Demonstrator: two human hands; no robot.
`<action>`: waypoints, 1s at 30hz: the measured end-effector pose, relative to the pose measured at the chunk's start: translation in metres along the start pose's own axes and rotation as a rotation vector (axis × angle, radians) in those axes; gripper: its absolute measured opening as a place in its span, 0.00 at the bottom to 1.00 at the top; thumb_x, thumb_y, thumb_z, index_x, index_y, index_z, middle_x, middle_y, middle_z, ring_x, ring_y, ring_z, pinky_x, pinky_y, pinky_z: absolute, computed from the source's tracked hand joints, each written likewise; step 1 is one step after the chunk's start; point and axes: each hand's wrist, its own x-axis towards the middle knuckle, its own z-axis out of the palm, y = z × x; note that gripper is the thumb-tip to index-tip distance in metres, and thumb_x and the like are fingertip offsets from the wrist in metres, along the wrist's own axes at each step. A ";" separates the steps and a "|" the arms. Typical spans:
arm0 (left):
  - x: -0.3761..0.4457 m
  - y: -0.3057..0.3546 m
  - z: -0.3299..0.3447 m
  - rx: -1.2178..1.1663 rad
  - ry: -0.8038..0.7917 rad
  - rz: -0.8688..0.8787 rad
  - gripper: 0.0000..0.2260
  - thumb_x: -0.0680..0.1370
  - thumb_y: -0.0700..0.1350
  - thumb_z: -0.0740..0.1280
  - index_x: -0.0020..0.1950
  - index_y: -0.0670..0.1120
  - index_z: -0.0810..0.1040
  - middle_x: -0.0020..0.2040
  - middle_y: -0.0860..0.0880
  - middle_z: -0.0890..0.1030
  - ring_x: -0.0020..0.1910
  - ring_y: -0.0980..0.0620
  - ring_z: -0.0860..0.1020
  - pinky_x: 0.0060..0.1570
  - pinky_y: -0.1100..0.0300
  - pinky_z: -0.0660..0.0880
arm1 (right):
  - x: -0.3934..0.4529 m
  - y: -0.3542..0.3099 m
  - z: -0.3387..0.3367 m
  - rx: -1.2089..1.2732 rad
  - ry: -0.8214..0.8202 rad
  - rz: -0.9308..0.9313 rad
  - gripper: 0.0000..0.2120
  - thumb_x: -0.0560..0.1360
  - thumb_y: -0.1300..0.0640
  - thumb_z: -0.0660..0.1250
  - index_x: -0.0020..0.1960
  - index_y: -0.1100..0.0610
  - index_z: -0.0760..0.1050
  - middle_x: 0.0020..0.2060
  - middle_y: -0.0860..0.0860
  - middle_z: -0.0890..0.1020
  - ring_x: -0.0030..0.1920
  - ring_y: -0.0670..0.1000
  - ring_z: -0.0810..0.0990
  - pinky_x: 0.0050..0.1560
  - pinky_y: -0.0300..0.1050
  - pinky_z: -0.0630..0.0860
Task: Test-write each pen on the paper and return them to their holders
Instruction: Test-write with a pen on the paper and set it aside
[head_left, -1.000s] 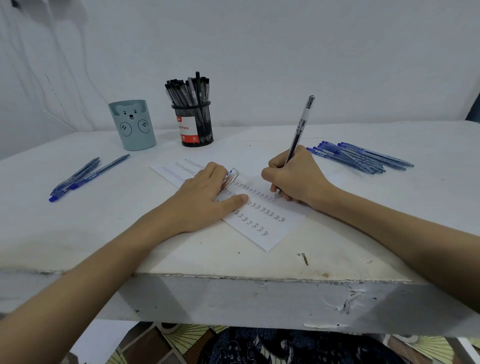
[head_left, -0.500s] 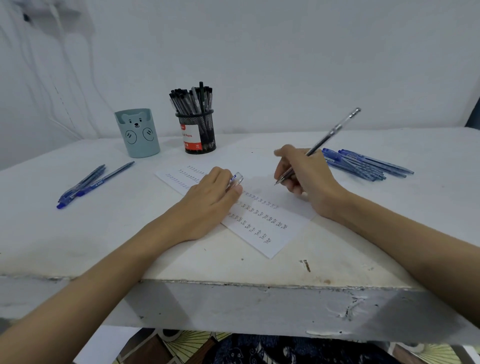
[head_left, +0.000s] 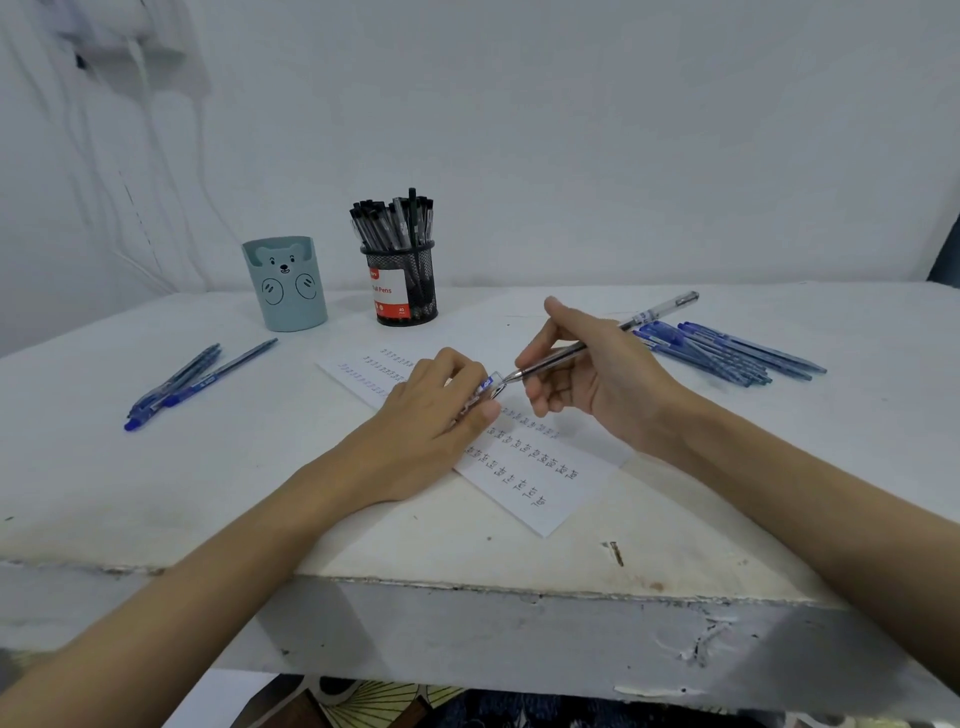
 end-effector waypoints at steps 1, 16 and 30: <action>0.000 0.001 0.000 0.009 -0.003 0.004 0.11 0.79 0.61 0.46 0.42 0.59 0.60 0.49 0.63 0.63 0.52 0.66 0.62 0.49 0.60 0.59 | 0.000 0.000 0.000 0.005 0.007 -0.002 0.23 0.82 0.51 0.54 0.35 0.63 0.74 0.24 0.57 0.76 0.23 0.54 0.74 0.29 0.42 0.69; -0.001 0.012 -0.003 0.024 0.109 0.129 0.12 0.79 0.60 0.49 0.38 0.58 0.59 0.32 0.58 0.67 0.36 0.58 0.67 0.40 0.66 0.62 | -0.005 0.006 0.008 -0.258 -0.044 0.086 0.19 0.80 0.41 0.53 0.44 0.56 0.68 0.22 0.48 0.68 0.23 0.48 0.60 0.27 0.39 0.59; 0.007 0.016 -0.003 0.081 -0.030 -0.314 0.34 0.69 0.72 0.50 0.68 0.55 0.65 0.63 0.53 0.71 0.61 0.52 0.68 0.61 0.53 0.65 | 0.004 -0.011 -0.016 -0.052 0.242 -0.060 0.06 0.73 0.61 0.69 0.38 0.59 0.75 0.23 0.50 0.77 0.23 0.46 0.72 0.29 0.35 0.67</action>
